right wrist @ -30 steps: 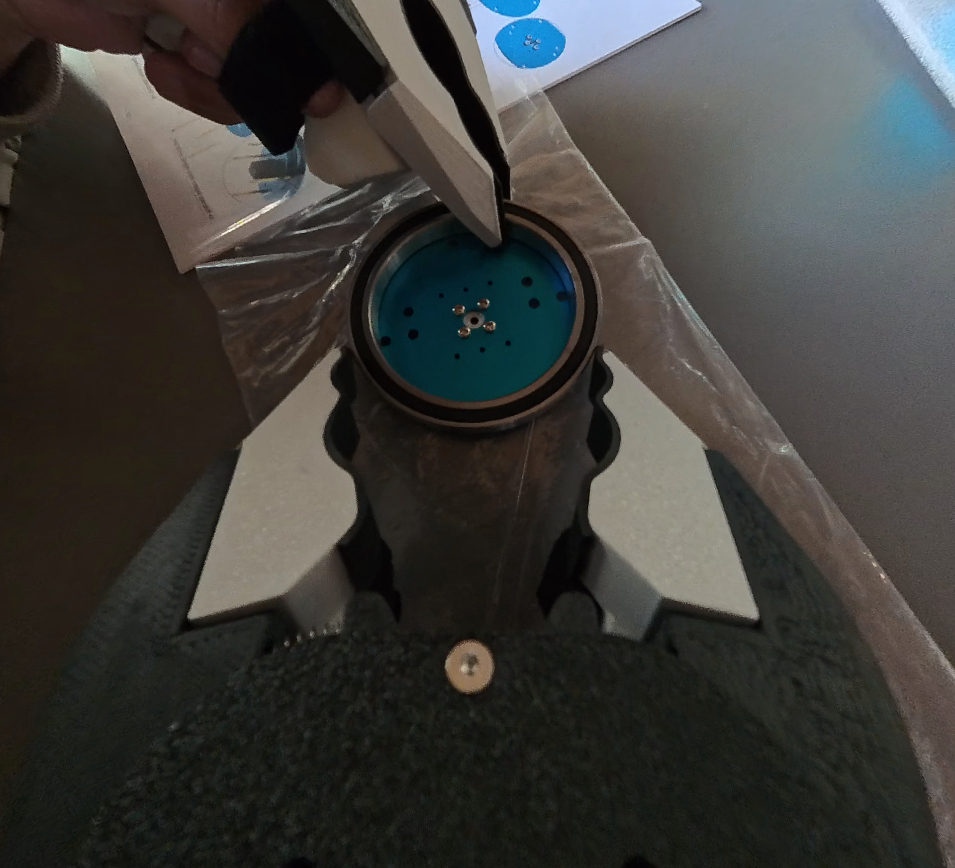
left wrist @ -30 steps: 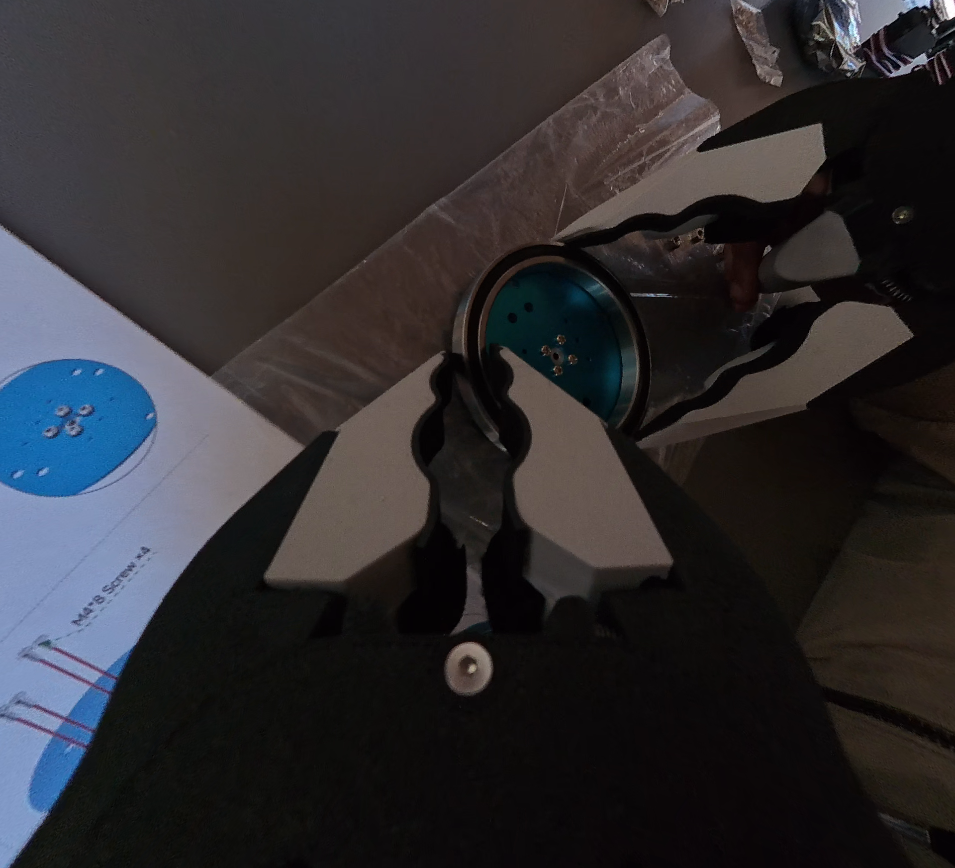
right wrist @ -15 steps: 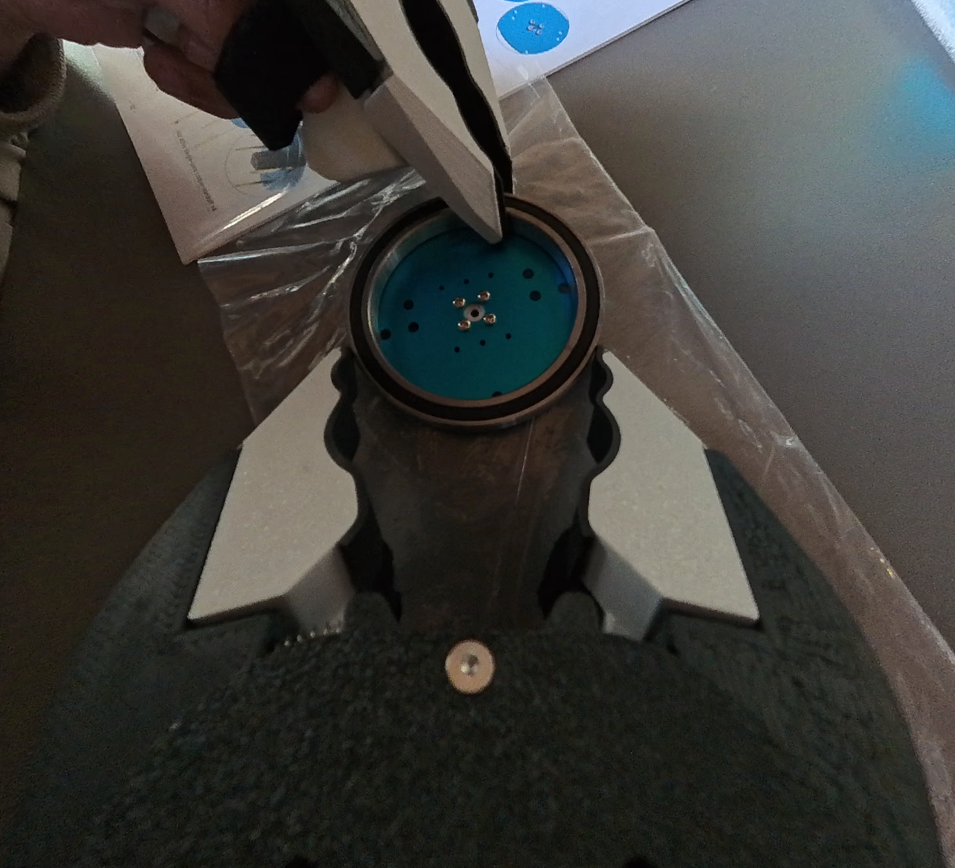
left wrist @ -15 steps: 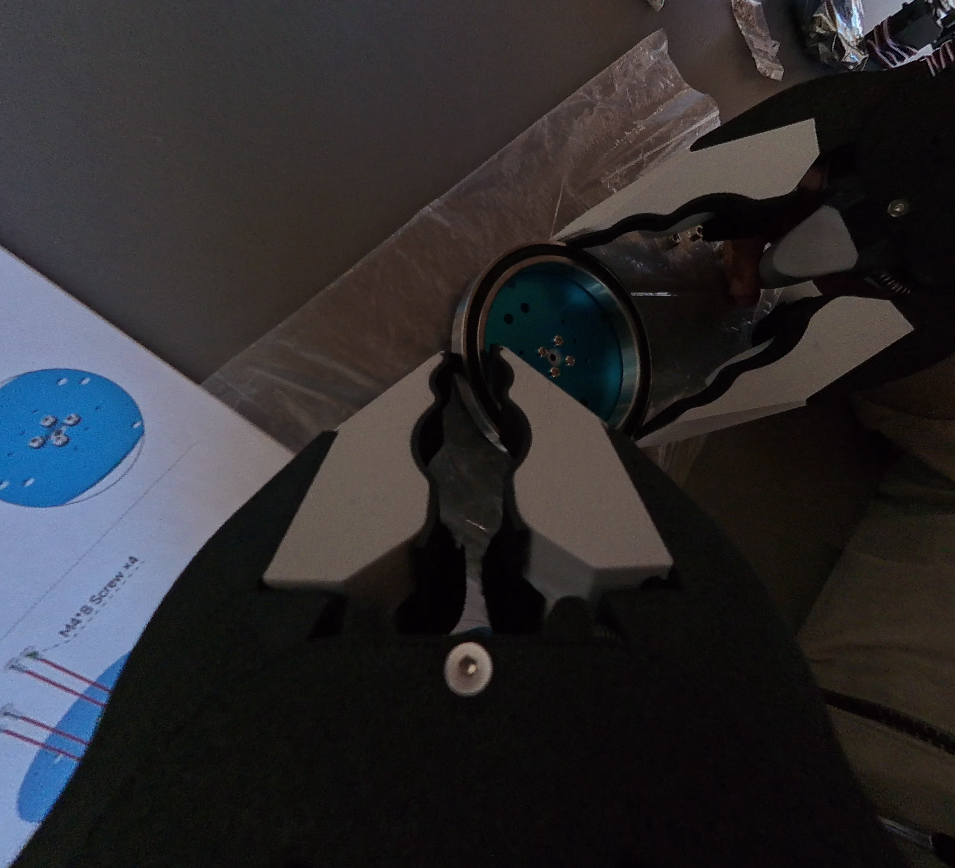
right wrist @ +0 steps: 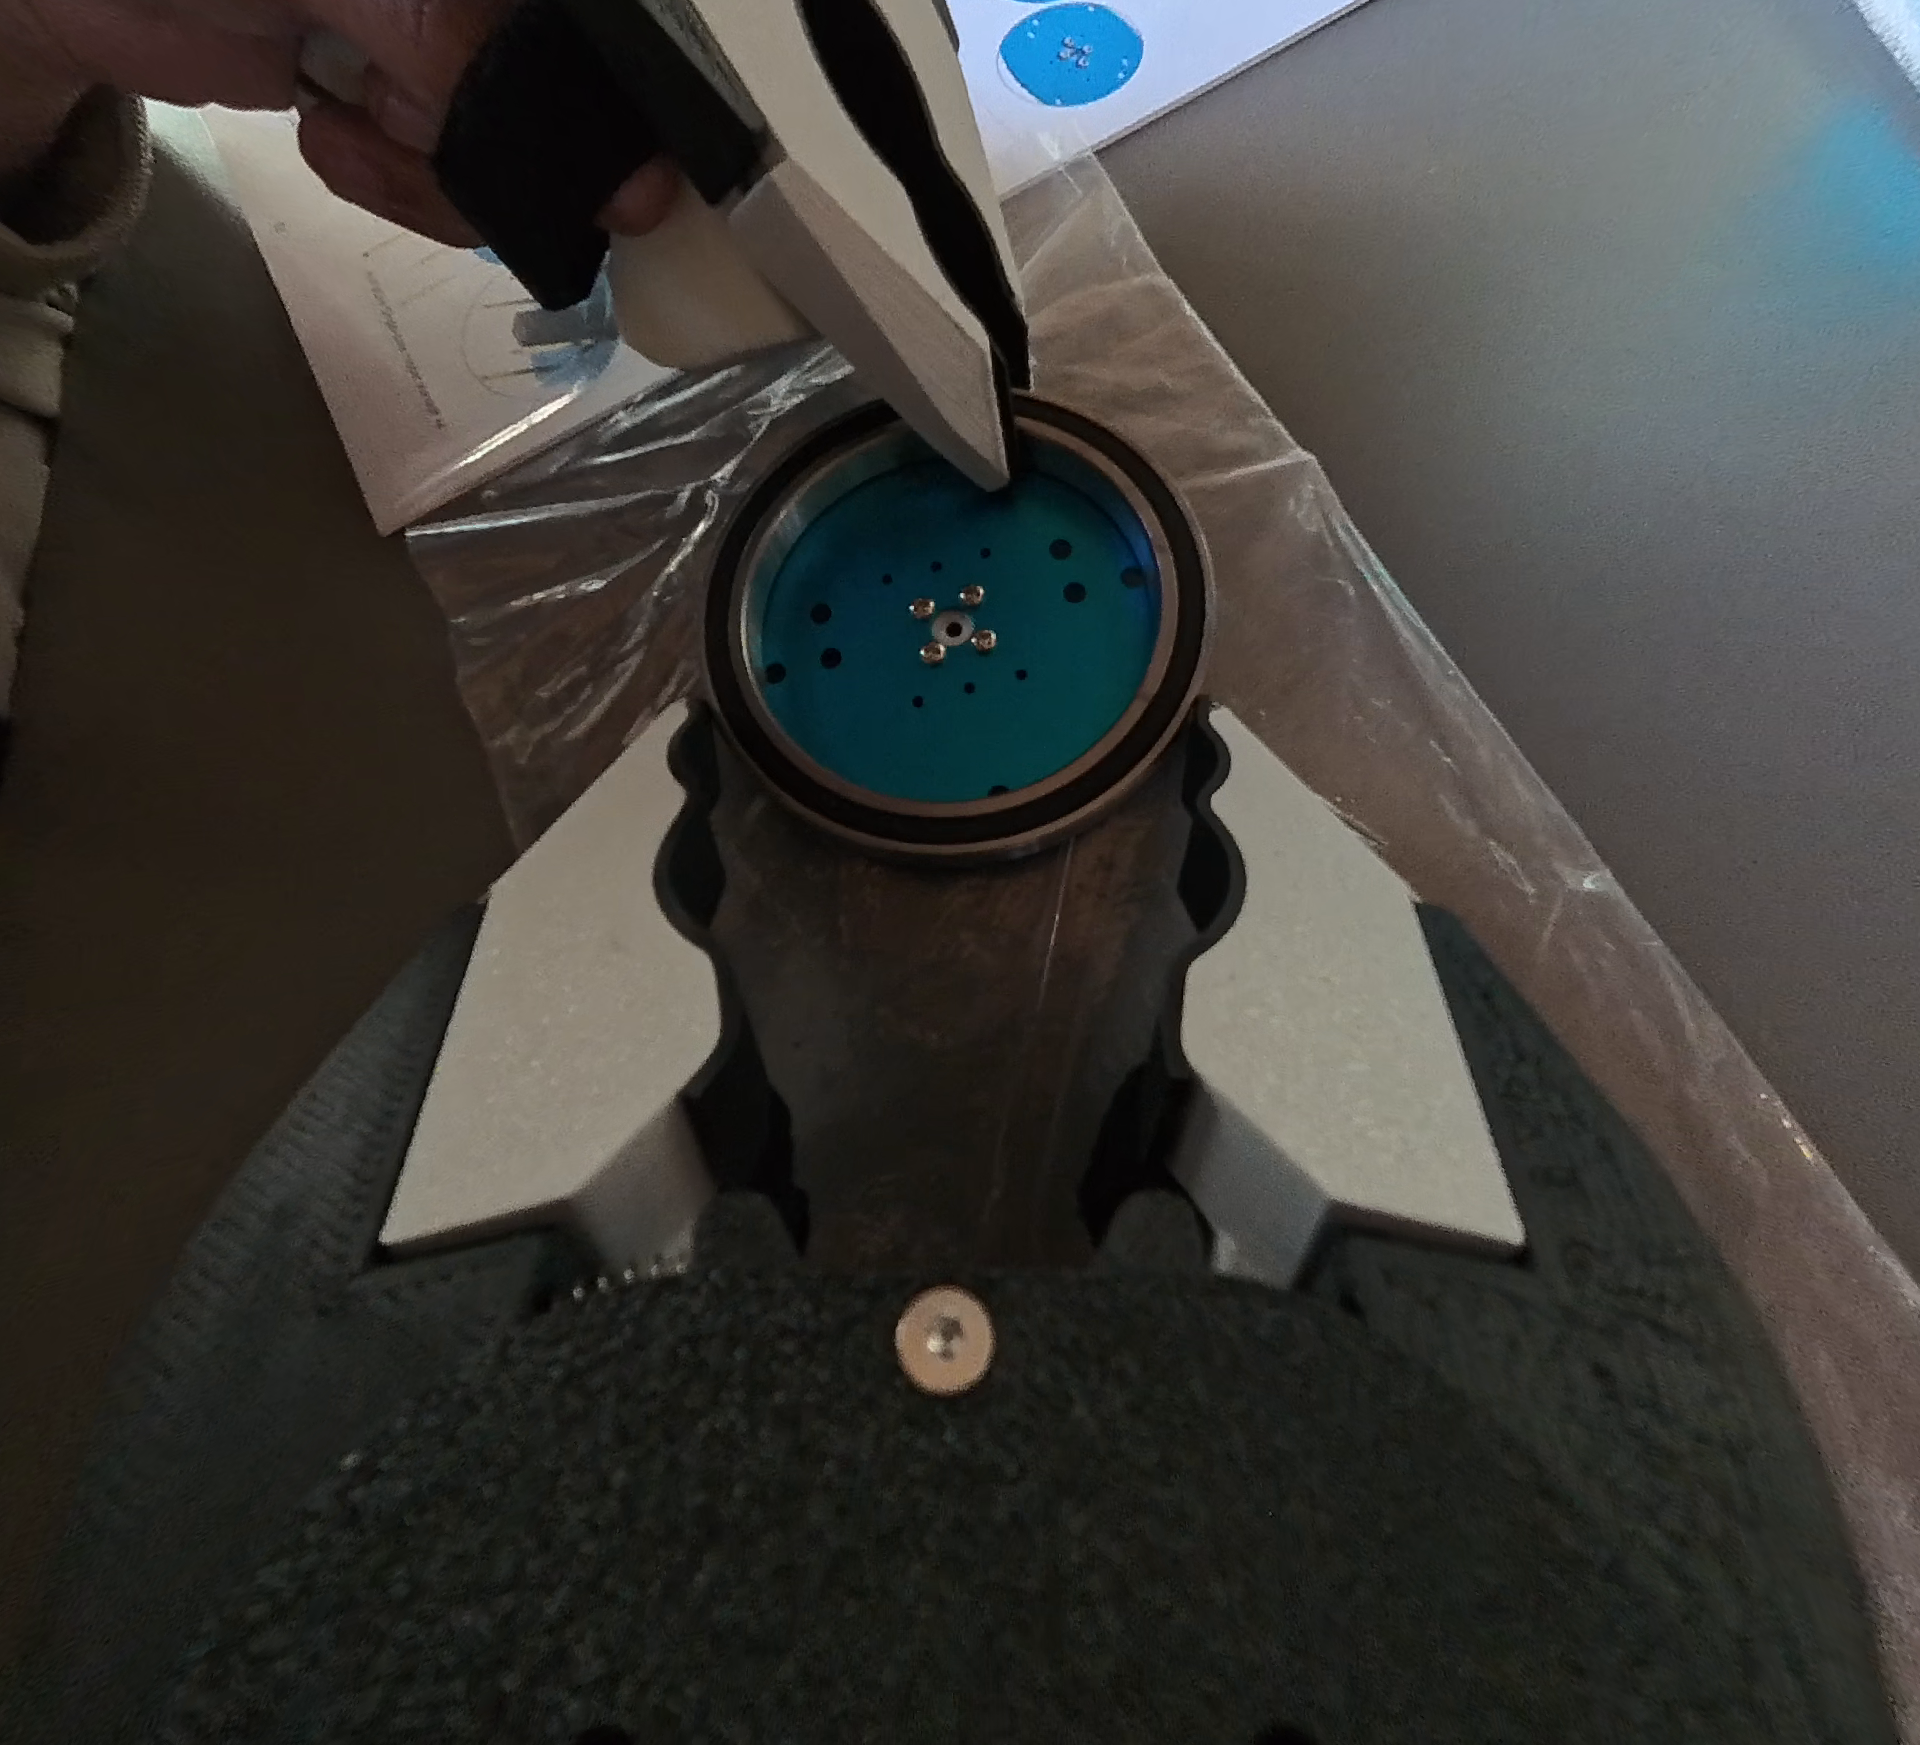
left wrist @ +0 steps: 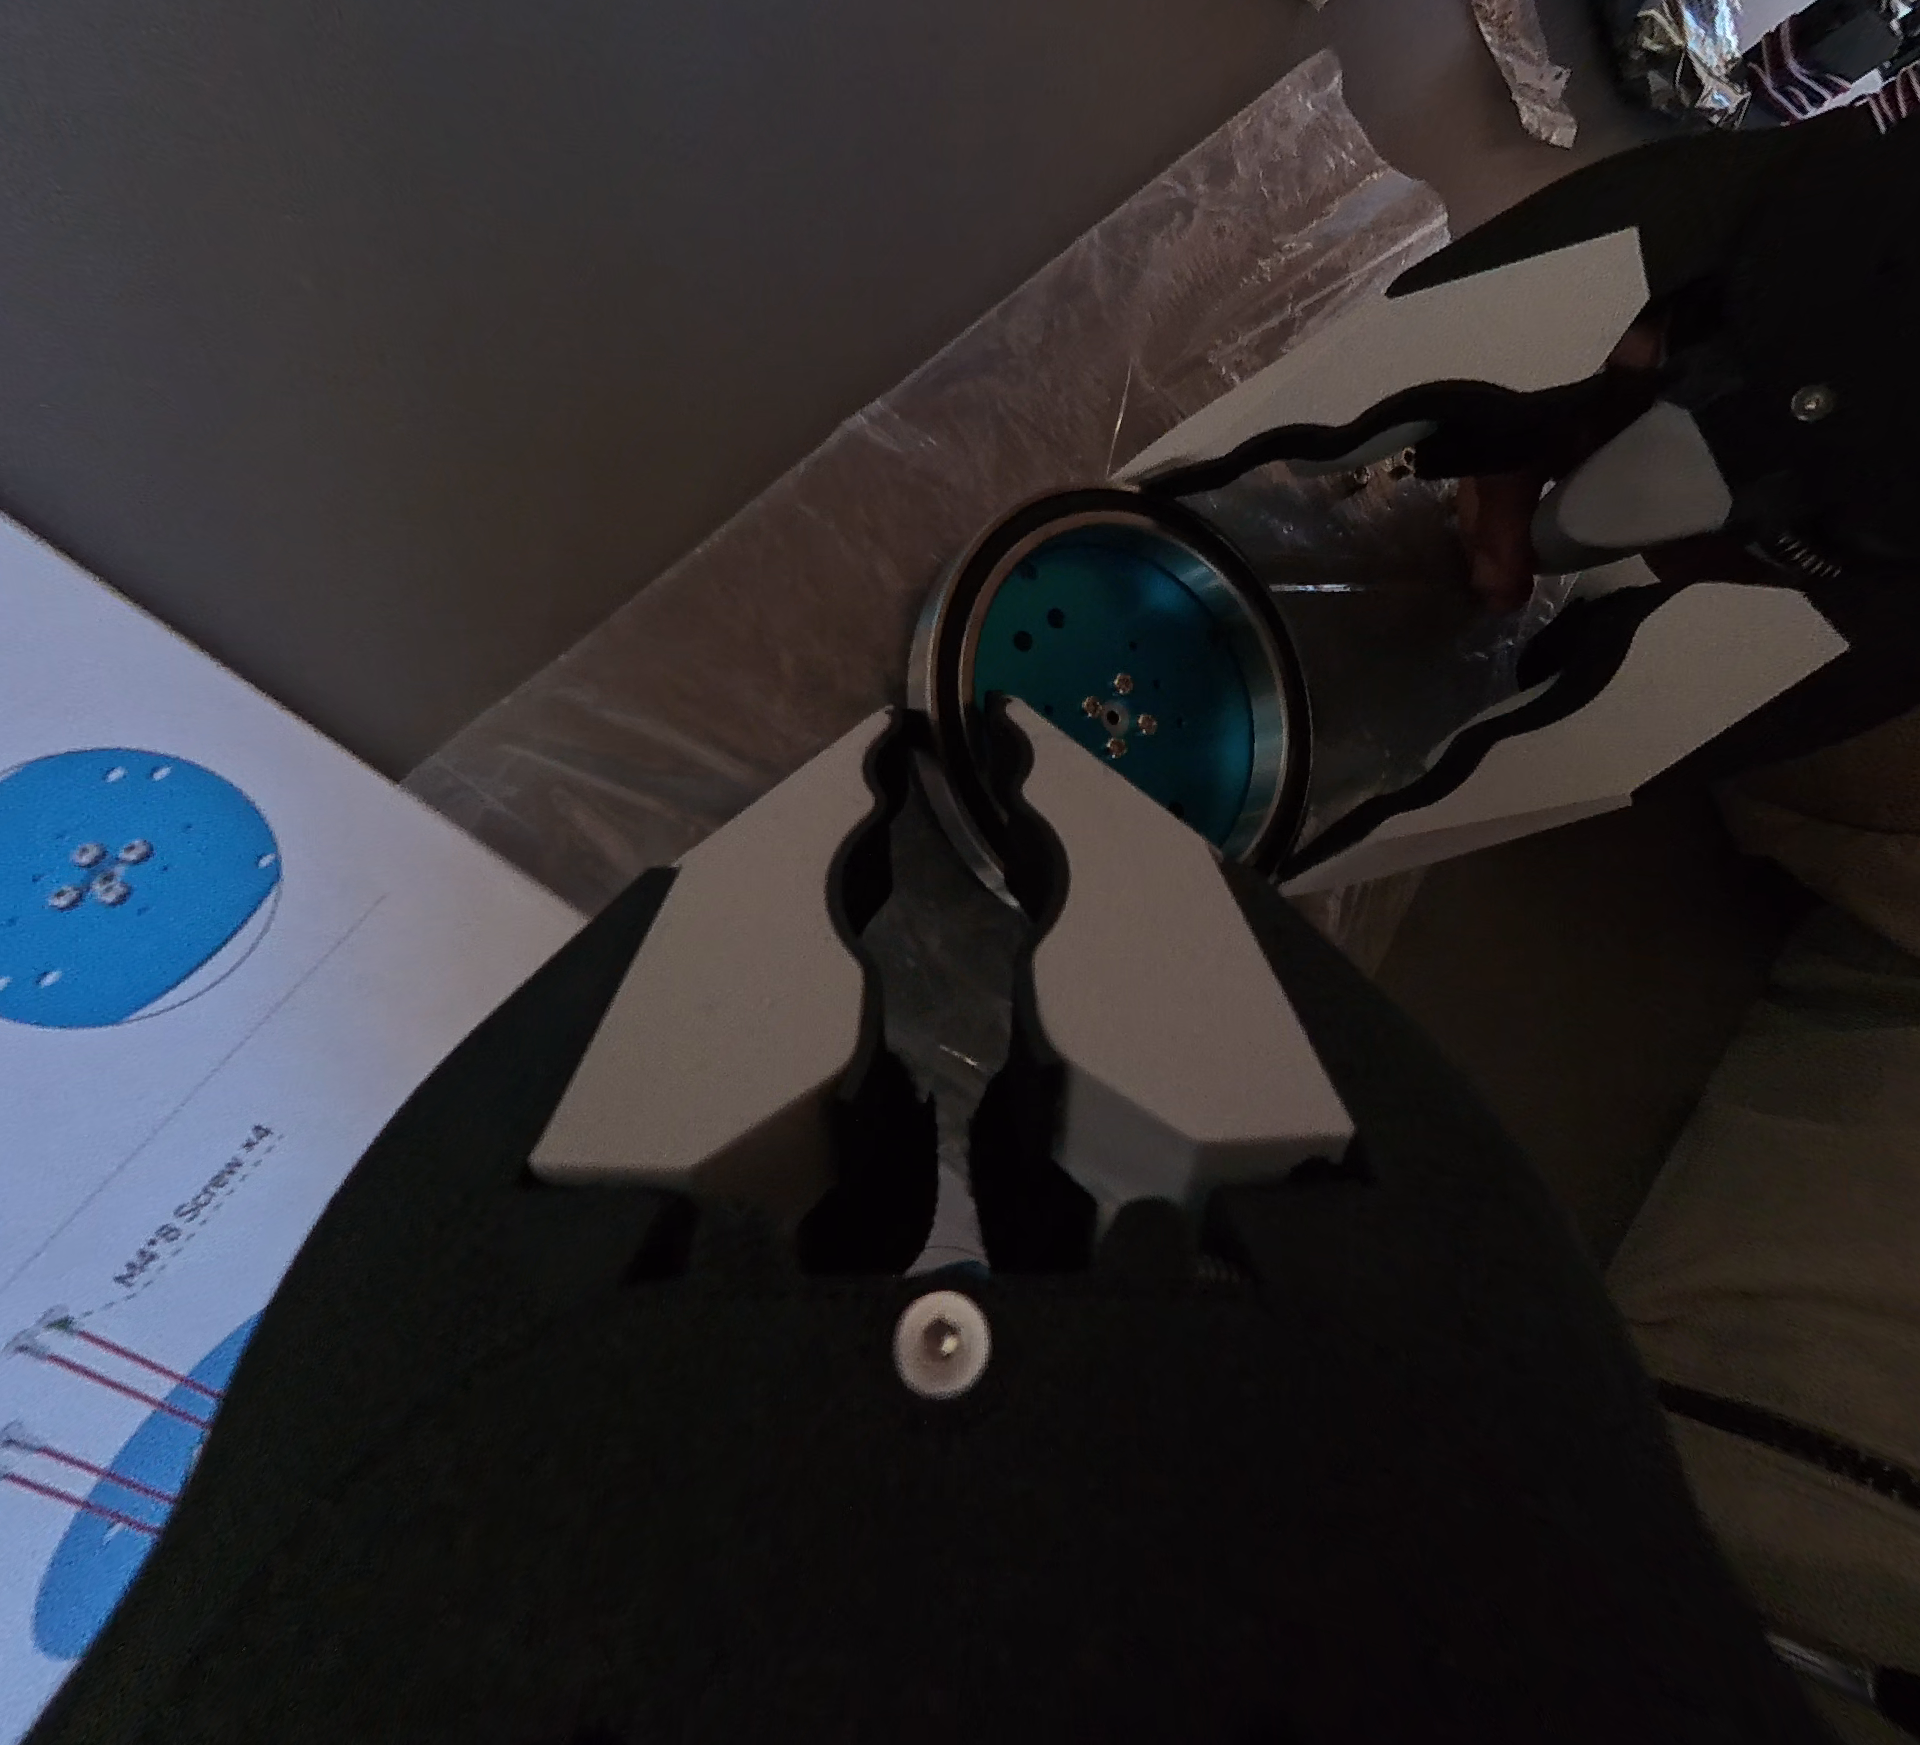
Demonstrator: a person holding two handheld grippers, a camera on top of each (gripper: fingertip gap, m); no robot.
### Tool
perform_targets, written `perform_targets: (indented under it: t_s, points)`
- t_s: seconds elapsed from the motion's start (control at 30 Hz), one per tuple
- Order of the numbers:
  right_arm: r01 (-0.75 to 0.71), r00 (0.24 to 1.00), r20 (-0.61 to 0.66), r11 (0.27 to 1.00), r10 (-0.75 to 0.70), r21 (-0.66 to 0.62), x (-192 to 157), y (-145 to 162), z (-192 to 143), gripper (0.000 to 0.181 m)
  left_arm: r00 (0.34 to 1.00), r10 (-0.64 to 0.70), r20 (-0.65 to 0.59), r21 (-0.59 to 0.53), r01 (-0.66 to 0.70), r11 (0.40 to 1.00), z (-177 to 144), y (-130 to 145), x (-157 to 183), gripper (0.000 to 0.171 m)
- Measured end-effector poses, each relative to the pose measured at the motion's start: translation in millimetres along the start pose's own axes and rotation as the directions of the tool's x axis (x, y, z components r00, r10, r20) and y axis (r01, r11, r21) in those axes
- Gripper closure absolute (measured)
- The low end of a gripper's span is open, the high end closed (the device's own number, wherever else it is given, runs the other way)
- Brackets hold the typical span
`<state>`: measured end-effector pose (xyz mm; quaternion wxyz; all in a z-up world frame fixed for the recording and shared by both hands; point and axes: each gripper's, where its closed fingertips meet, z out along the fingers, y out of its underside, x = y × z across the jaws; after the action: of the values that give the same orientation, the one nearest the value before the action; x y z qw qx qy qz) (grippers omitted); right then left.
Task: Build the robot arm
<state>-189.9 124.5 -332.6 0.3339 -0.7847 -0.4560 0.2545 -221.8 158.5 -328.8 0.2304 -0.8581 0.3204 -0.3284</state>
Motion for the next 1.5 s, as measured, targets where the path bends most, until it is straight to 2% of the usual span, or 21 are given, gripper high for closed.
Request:
perform_targets:
  t_s: [0.6, 0.87, 1.0, 1.1, 1.2, 1.3, 1.5]
  points:
    - [-0.006, 1.000, 0.004, 1.000, 0.006, 0.001, 0, 1, 0, 0.093, 1.000, -0.013, -0.010, 0.009, 0.013, 1.000, 1, -2, -2, 0.158]
    - [-0.021, 1.000, 0.008, 0.998, 0.020, 0.051, 1, -7, -8, 0.092, 0.999, -0.029, -0.035, 0.044, 0.030, 0.999, -7, -8, 4, 0.145]
    - [-0.034, 0.999, 0.004, 0.992, 0.034, 0.120, 3, -20, -20, 0.095, 1.000, 0.010, -0.021, 0.137, -0.007, 0.991, -34, -18, 7, 0.145]
    - [-0.054, 0.998, -0.019, 0.982, 0.058, 0.182, 9, -30, -35, 0.108, 0.999, 0.045, 0.028, 0.234, -0.050, 0.971, -69, -15, 3, 0.145]
    - [-0.080, 0.993, -0.067, 0.974, 0.096, 0.211, 22, -31, -46, 0.116, 0.991, 0.046, 0.124, 0.283, -0.080, 0.956, -105, 5, -8, 0.144]
    - [-0.112, 0.990, -0.063, 0.969, 0.128, 0.220, 25, -31, -51, 0.129, 0.981, 0.015, 0.195, 0.321, -0.078, 0.944, -133, 29, -14, 0.145]
    - [-0.066, 0.992, -0.098, 0.981, 0.085, 0.183, 19, -30, -47, 0.141, 0.950, -0.103, 0.296, 0.374, -0.016, 0.927, -165, 79, -25, 0.144]
